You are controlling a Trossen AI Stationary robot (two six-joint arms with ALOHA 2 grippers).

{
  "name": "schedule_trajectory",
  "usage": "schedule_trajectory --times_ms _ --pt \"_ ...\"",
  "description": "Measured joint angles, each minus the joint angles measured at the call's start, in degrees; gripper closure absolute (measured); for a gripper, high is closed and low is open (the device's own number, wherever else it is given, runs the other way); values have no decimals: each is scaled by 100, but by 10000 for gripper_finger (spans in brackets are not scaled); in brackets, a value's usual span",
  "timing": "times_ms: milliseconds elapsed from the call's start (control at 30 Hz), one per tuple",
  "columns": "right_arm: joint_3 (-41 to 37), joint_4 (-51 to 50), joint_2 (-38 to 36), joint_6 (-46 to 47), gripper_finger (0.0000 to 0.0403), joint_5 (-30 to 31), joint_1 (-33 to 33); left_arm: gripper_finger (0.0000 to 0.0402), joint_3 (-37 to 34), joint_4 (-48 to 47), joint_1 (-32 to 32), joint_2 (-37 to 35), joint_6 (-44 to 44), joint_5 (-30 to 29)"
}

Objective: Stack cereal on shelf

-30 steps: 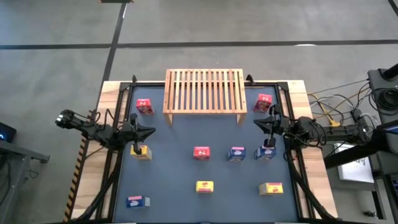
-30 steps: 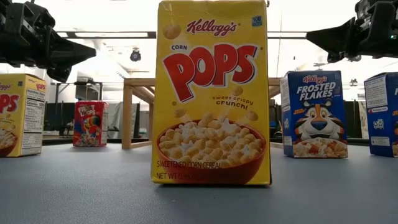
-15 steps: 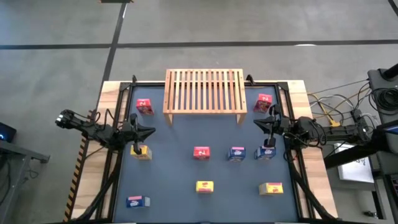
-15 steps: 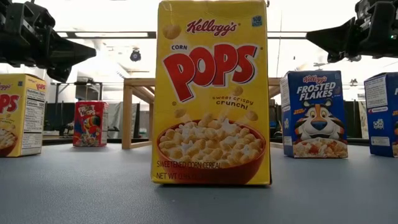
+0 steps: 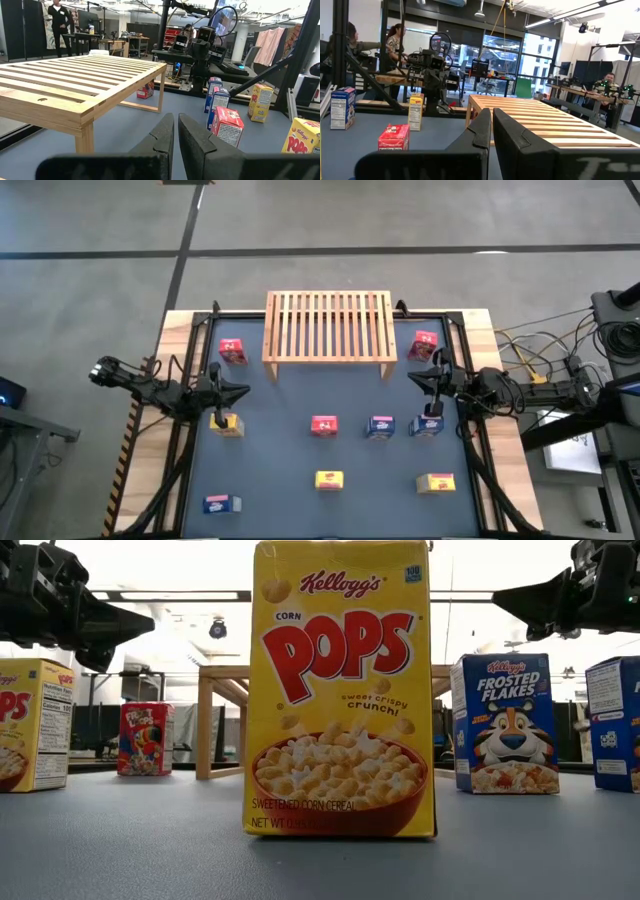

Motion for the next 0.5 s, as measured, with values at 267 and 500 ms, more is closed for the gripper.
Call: schedule_trajectory --times_ms 267,500 --pt "0 0 0 0 394 0 1 393 -1 0 2 0 432 0" --pt "0 1 0 0 394 0 2 393 -1 0 1 1 884 0"
